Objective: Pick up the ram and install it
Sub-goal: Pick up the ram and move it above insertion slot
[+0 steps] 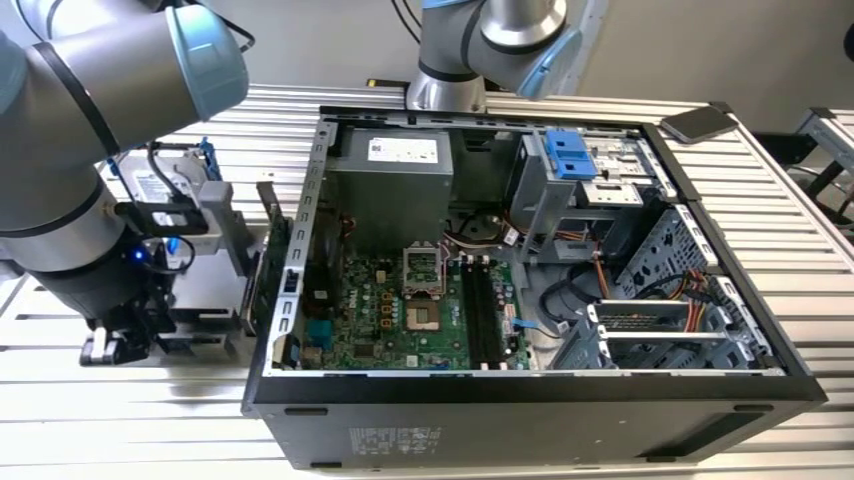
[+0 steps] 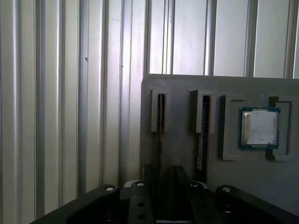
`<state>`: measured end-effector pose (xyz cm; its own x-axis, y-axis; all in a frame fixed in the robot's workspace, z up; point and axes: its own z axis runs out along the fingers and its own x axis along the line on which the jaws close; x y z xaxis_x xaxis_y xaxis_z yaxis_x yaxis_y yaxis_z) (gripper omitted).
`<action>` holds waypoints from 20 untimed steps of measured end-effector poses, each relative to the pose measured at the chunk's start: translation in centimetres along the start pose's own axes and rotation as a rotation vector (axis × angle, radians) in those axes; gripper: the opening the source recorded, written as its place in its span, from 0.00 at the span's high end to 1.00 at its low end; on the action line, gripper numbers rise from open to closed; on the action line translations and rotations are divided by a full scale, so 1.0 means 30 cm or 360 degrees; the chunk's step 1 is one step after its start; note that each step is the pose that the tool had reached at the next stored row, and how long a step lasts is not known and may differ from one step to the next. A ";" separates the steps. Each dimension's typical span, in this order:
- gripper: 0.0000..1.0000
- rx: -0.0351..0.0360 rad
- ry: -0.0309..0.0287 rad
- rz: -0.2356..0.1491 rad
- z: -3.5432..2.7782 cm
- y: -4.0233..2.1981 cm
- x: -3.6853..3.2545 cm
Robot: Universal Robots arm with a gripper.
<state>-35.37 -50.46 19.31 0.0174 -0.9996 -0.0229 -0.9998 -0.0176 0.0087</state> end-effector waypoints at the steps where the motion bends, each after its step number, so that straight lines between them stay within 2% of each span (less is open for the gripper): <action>1: 0.00 0.0000 0.00000 0.0000 0.000 0.000 -0.002; 12: 0.00 0.0000 0.00001 0.0000 0.000 0.000 -0.005; 13: 1.00 0.0000 0.00003 0.0000 0.000 0.000 -0.005; 20: 1.00 0.0000 0.00001 0.0000 0.000 0.000 -0.005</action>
<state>-35.38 -50.29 19.31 0.0173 -0.9996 -0.0228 -0.9998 -0.0175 0.0088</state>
